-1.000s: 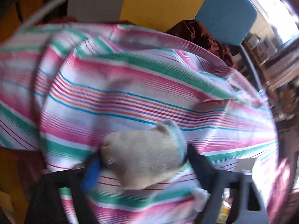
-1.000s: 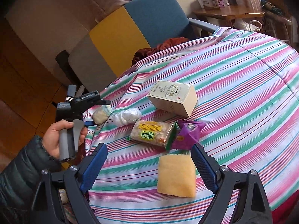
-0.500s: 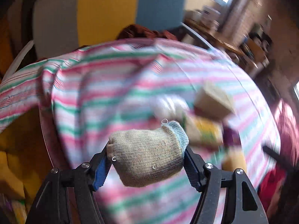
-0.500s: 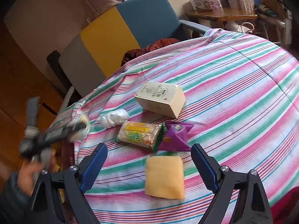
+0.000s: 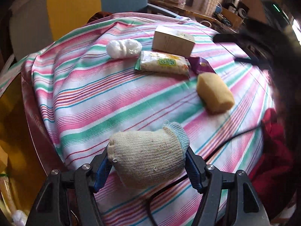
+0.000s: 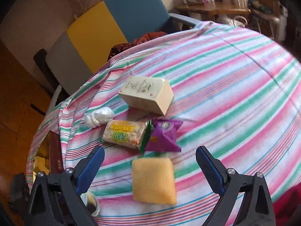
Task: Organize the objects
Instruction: 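Hold the knit mitten in the left gripper while the right gripper grasps the cream printed box, then carry the knit mitten into the tray and open the left gripper while the right gripper holds the cream box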
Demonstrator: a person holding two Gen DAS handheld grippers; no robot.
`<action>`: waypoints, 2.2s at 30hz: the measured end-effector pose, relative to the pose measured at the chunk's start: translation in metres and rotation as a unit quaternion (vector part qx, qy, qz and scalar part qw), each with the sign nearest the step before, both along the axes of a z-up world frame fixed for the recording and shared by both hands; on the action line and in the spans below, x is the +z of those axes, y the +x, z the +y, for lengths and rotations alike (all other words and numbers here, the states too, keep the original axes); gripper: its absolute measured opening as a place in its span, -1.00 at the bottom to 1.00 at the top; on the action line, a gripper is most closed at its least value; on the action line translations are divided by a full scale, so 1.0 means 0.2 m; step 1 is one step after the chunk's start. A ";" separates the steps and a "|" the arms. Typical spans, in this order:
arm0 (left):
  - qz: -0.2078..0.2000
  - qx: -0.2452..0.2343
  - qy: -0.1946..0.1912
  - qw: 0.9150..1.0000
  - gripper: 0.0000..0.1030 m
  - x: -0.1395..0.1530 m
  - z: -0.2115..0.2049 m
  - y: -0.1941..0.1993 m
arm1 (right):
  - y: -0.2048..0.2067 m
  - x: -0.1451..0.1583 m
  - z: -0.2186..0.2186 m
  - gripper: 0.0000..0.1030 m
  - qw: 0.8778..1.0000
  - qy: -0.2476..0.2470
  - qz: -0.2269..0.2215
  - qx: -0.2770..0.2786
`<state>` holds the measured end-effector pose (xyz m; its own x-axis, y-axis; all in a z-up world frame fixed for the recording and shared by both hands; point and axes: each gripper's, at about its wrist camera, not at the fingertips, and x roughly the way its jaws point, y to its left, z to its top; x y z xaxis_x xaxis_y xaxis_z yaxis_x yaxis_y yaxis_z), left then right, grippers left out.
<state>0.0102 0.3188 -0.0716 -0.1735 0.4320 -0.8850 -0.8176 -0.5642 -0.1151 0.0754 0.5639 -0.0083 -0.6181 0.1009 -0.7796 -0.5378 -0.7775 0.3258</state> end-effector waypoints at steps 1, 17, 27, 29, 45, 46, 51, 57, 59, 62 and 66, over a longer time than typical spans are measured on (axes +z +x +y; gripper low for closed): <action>-0.001 -0.001 0.002 1.000 0.37 0.00 0.00 0.01 | -0.04 0.02 0.00 0.97 1.000 0.021 -0.005 0.014; -0.021 -0.004 0.024 0.999 0.37 -0.04 0.00 0.01 | -0.81 -0.21 0.09 0.98 0.938 0.195 -0.195 0.212; -0.020 -0.001 0.034 0.999 0.38 -0.06 -0.01 0.01 | -0.64 -0.13 0.16 -0.01 0.955 0.198 -0.165 0.146; -0.020 0.000 0.034 0.999 0.38 -0.06 -0.01 0.01 | -0.56 -0.06 0.21 -0.01 0.961 0.202 -0.151 0.112; -0.012 0.011 0.050 0.999 0.37 0.00 -0.05 0.06 | 0.08 -0.18 0.23 -0.01 0.976 0.108 -0.187 -0.010; -0.010 0.010 0.054 0.998 0.37 0.02 -0.06 0.08 | 0.08 -0.19 0.22 -0.01 0.975 0.109 -0.191 -0.010; 0.001 0.005 0.084 0.996 0.37 0.13 -0.14 0.16 | 0.07 -0.23 0.22 -0.01 0.972 0.120 -0.204 -0.005; 0.014 0.035 0.120 0.992 0.37 0.28 -0.31 0.13 | 0.05 -0.23 0.20 -0.01 0.968 0.141 -0.208 0.004; 0.017 0.058 0.127 0.990 0.37 0.32 -0.40 0.08 | 0.05 -0.24 0.20 -0.01 0.967 0.144 -0.211 0.007; 0.019 0.105 0.134 0.985 0.37 0.36 -0.55 -0.04 | 0.04 -0.25 0.19 0.00 0.966 0.145 -0.216 0.008; 0.012 0.179 0.133 0.975 0.37 0.38 -0.75 -0.26 | 0.04 -0.25 0.18 0.00 0.964 0.152 -0.218 0.010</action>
